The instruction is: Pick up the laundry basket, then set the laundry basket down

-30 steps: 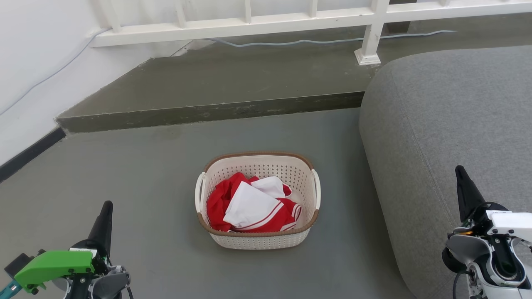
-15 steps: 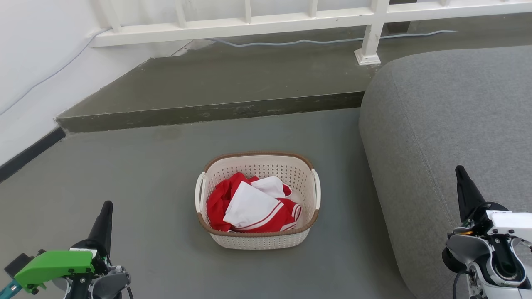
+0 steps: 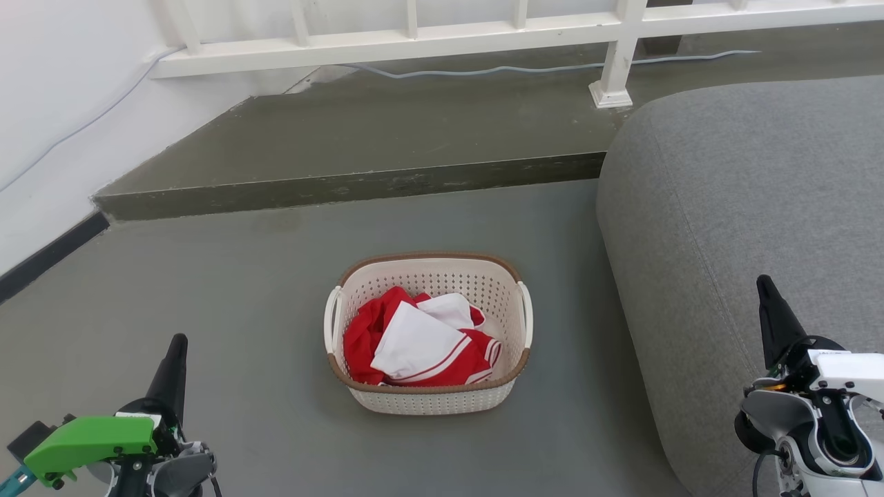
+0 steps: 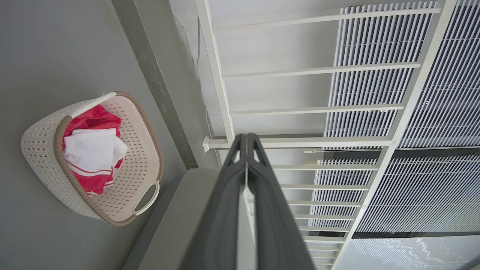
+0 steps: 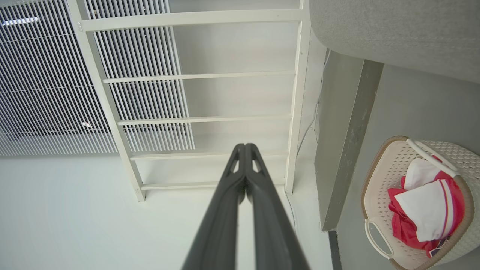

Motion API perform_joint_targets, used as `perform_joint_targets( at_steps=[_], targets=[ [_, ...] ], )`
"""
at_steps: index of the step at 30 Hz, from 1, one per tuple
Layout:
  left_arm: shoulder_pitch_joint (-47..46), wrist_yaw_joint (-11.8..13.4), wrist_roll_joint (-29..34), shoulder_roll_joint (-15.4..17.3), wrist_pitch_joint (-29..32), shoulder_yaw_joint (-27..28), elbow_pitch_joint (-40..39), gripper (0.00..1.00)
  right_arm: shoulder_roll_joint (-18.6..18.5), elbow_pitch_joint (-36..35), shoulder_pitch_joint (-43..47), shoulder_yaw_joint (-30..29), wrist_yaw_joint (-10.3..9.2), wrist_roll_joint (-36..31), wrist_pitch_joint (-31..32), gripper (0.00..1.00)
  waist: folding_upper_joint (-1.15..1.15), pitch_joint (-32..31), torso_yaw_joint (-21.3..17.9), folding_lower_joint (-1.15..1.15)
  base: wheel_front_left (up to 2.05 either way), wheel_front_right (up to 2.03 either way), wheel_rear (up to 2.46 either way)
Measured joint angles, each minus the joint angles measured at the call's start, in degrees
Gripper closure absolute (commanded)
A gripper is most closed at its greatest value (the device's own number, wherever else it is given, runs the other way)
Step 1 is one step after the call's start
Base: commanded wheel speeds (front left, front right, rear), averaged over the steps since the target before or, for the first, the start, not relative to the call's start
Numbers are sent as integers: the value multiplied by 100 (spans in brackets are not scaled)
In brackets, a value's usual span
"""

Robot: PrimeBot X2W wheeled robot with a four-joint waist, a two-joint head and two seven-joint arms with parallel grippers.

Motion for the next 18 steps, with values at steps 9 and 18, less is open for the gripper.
perform_joint_targets(
  at_steps=[9, 18],
  targets=[
    [0, 0, 0, 0, 0, 0, -1, 100, 1, 0, 0, 0, 0, 0, 0, 100, 0, 0, 0, 0, 0, 0, 0],
    [0, 0, 0, 0, 0, 0, -1, 100, 2, 0, 0, -2, 1, 0, 1, 100, 0, 0, 0, 0, 0, 0, 0]
  ],
)
